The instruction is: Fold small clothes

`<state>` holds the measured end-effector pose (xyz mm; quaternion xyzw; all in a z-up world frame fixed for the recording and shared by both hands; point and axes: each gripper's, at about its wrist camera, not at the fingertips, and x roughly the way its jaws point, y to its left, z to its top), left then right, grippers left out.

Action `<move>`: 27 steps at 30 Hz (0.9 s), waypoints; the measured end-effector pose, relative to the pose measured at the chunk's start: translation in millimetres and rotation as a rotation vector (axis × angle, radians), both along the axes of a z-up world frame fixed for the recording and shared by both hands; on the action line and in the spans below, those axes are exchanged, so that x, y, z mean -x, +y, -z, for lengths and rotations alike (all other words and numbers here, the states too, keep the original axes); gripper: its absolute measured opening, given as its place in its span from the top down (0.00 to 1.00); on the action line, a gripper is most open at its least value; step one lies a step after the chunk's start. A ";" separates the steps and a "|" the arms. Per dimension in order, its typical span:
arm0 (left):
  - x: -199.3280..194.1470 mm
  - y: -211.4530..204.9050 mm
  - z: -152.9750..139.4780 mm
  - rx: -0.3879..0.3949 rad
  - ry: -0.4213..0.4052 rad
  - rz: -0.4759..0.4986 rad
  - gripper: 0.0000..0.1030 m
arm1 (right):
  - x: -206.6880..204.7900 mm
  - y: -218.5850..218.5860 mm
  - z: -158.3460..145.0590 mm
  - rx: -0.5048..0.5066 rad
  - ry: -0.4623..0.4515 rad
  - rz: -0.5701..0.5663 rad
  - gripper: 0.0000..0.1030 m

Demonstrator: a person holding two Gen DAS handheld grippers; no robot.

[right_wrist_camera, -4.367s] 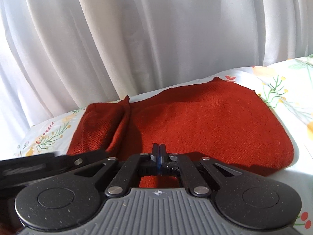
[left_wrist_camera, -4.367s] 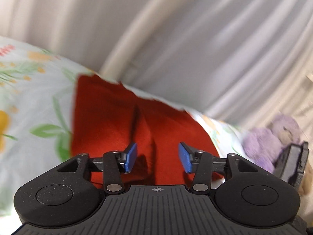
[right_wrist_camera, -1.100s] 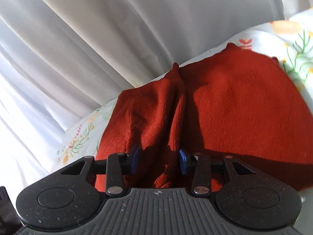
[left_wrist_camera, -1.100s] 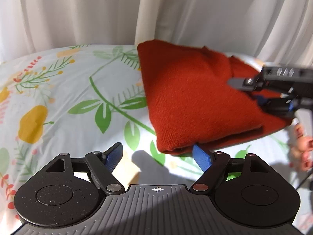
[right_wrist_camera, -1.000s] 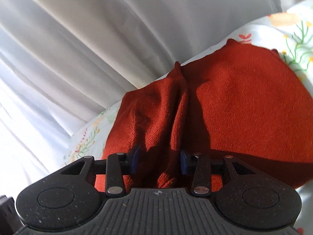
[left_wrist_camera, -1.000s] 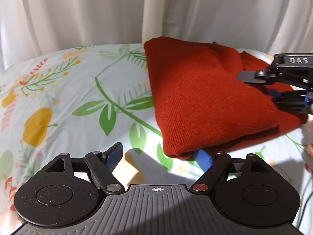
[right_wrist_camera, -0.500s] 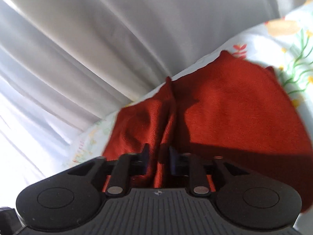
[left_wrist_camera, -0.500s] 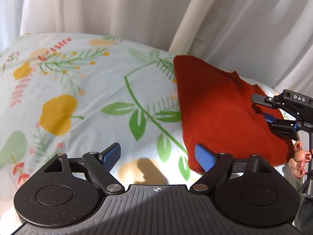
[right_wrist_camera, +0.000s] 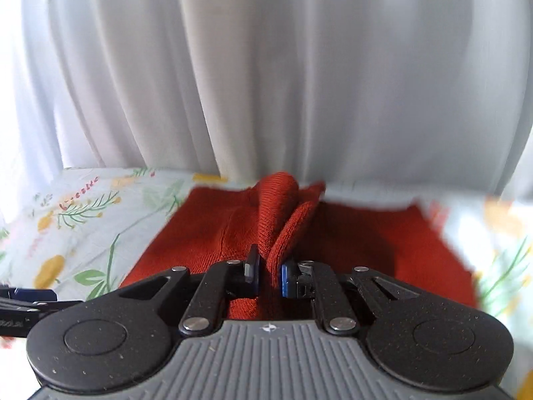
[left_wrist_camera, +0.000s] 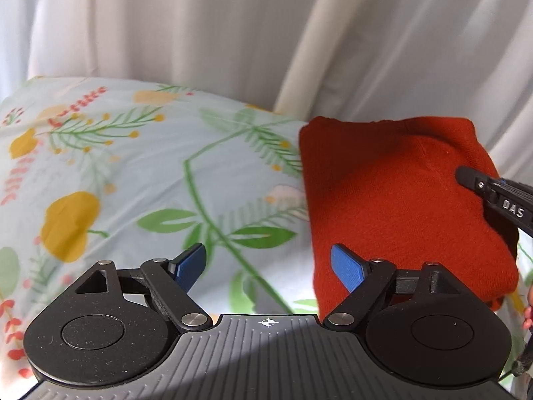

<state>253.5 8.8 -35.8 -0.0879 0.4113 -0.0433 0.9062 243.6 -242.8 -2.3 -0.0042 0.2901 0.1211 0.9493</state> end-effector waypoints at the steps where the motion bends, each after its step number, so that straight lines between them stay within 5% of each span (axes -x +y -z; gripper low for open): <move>1: 1.0 -6.6 0.4 0.000 0.000 0.025 0.15 | 6.6 -1.9 -4.5 0.041 -0.034 0.016 0.90; 3: 6.3 -21.8 0.6 -0.007 -0.010 0.076 0.15 | 14.6 -10.2 -6.8 0.115 -0.069 0.053 0.90; 11: 28.8 -54.0 6.1 -0.002 -0.010 0.198 0.13 | 7.6 -57.5 33.9 0.244 0.039 0.252 0.90; 15: 35.5 -57.3 7.3 0.010 0.006 0.229 0.13 | 11.0 -89.0 33.9 0.051 0.081 0.276 0.87; 19: 44.7 -70.1 16.5 -0.065 0.012 0.280 0.13 | 29.0 -120.3 27.6 -0.233 0.168 0.261 0.71; 27: 29.5 -85.8 25.8 -0.101 0.019 0.197 0.13 | 76.7 -143.2 42.8 -0.511 0.247 0.251 0.66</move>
